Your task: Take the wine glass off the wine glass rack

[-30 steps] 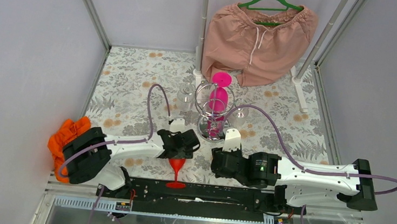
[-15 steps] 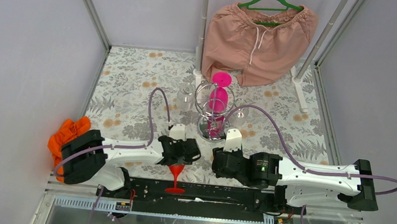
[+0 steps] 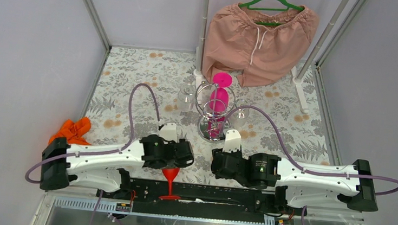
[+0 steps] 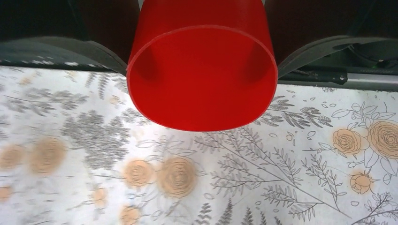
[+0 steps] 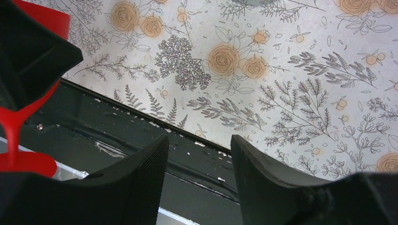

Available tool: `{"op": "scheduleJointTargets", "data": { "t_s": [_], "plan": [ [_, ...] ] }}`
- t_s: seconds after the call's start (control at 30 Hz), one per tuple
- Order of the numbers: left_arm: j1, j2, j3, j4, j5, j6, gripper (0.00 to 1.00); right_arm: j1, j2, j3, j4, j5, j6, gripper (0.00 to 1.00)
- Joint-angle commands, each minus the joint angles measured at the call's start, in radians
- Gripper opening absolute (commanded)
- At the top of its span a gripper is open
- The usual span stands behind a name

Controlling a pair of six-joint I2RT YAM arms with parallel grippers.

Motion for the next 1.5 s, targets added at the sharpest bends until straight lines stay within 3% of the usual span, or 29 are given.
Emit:
{"op": "scheduleJointTargets", "data": {
  "t_s": [0.0,0.27,0.43,0.8,0.97,1.07,1.23,1.47],
  "plan": [
    [-0.044,-0.051,0.123,-0.154,-0.11,-0.069,0.39,0.007,-0.01,0.04,0.014,0.03,0.0,0.58],
    [-0.123,-0.049,0.417,-0.184,-0.342,0.12,0.33,0.007,-0.103,0.162,-0.05,0.191,-0.033,0.57],
    [-0.138,-0.034,0.557,-0.182,-0.401,0.265,0.27,0.007,-0.18,0.288,-0.109,0.29,-0.076,0.57],
    [-0.242,-0.004,0.613,-0.017,-0.421,0.629,0.18,0.007,-0.111,0.619,-0.16,0.394,-0.287,0.58],
    [-0.325,0.101,0.72,0.135,-0.497,0.933,0.18,0.007,-0.064,0.73,-0.154,0.435,-0.35,0.58],
    [-0.329,0.126,0.759,0.24,-0.448,1.129,0.18,0.006,-0.042,0.768,-0.142,0.444,-0.384,0.59],
    [-0.329,0.019,0.739,0.412,-0.292,1.357,0.16,0.005,-0.039,0.81,-0.128,0.462,-0.433,0.59],
    [-0.329,-0.191,0.66,0.502,-0.093,1.449,0.15,0.005,-0.057,0.773,-0.016,0.306,-0.5,0.59]
  ]
}}
